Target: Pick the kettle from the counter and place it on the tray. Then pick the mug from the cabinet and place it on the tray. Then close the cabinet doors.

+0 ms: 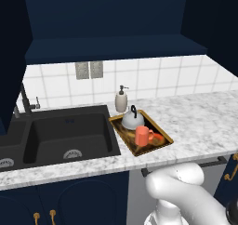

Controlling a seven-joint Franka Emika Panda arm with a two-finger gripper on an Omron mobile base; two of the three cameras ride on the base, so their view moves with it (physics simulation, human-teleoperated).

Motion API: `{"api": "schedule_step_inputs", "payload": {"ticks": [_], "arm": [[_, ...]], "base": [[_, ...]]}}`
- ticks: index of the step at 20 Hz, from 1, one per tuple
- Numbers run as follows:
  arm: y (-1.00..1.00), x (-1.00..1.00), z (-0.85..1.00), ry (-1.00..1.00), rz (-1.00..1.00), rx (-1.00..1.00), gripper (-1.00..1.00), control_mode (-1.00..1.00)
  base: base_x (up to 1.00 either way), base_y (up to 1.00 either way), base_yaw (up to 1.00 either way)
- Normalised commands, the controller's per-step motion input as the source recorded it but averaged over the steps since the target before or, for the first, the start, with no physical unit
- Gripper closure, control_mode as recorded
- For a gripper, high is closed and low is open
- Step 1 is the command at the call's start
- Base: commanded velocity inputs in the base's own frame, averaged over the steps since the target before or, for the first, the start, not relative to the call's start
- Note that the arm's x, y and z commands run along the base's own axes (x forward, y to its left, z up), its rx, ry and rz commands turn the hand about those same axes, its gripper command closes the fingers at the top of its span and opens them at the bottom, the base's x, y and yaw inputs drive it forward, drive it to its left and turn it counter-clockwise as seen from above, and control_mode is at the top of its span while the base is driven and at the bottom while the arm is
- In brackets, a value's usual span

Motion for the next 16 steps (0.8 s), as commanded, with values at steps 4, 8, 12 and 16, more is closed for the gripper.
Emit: {"api": "schedule_step_inputs", "payload": {"ticks": [4, 8, 12, 16], "arm": [[0.15, -0.08, 0.62, -0.19, -0.06, -0.01, -1.00, -1.00], [0.47, -0.11, 0.46, -0.20, -0.06, -0.06, -1.00, -1.00], [0.77, -0.10, 0.36, -0.17, -0.09, -0.09, -1.00, -1.00], [0.99, -0.01, 0.31, -0.10, -0.14, -0.11, -1.00, -1.00]], "base": [[0.00, 0.00, 0.00], [0.00, 0.00, 0.00], [0.00, 0.00, 0.00], [0.00, 0.00, 0.00]]}}
